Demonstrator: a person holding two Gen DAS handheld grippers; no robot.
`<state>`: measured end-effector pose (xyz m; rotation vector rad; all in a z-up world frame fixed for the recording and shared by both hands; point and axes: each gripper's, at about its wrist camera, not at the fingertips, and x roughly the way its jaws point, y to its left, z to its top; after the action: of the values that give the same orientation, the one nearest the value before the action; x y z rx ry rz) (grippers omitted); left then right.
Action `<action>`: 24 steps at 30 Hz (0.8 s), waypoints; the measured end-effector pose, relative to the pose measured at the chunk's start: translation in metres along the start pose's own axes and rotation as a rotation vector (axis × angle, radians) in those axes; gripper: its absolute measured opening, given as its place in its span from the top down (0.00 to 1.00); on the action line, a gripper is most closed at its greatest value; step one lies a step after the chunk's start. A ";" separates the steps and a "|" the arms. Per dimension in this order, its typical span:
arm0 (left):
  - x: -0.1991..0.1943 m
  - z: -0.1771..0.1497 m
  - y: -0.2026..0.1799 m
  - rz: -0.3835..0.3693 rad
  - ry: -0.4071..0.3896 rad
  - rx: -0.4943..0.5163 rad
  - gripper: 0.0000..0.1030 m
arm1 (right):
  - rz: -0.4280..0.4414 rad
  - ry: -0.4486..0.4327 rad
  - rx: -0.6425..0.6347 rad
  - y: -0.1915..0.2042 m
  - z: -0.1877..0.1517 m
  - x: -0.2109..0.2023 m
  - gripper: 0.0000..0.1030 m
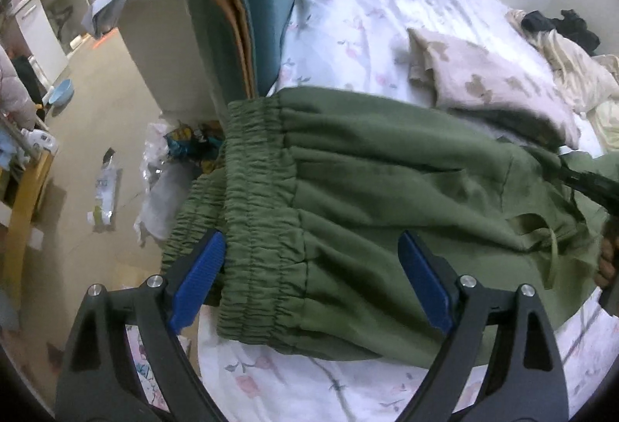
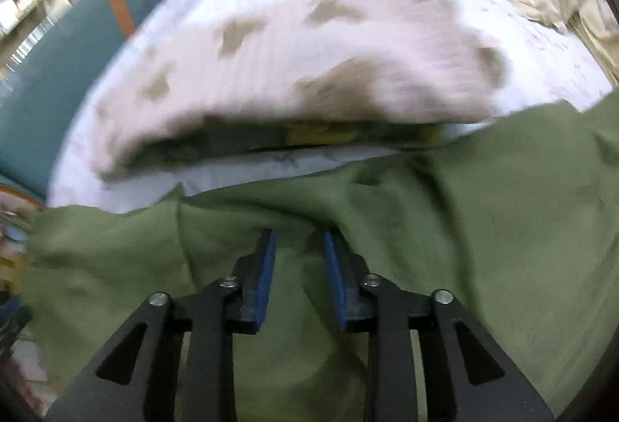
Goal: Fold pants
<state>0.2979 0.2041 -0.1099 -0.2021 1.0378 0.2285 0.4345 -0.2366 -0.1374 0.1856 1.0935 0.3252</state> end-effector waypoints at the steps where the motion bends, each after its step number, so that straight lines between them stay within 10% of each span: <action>1: -0.002 0.000 -0.001 -0.001 -0.014 0.003 0.14 | 0.003 -0.028 0.018 -0.023 -0.003 -0.021 0.47; 9: 0.005 -0.005 -0.006 0.033 -0.069 0.028 0.14 | -0.262 -0.268 0.469 -0.277 -0.058 -0.139 0.40; 13: 0.021 -0.010 -0.010 0.082 -0.032 0.060 0.14 | -0.253 -0.292 0.774 -0.379 -0.090 -0.155 0.43; 18: 0.040 -0.020 -0.008 0.128 0.028 0.090 0.14 | -0.231 -0.264 0.812 -0.413 -0.088 -0.138 0.49; 21: 0.045 -0.020 0.000 0.111 0.052 0.053 0.14 | -0.299 -0.234 0.737 -0.418 -0.069 -0.135 0.71; 24: 0.045 -0.017 0.000 0.110 0.041 0.066 0.14 | -0.381 -0.206 0.736 -0.426 -0.054 -0.129 0.65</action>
<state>0.3056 0.2040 -0.1569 -0.0904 1.0967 0.2906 0.4031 -0.6818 -0.1841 0.6386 0.9781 -0.4444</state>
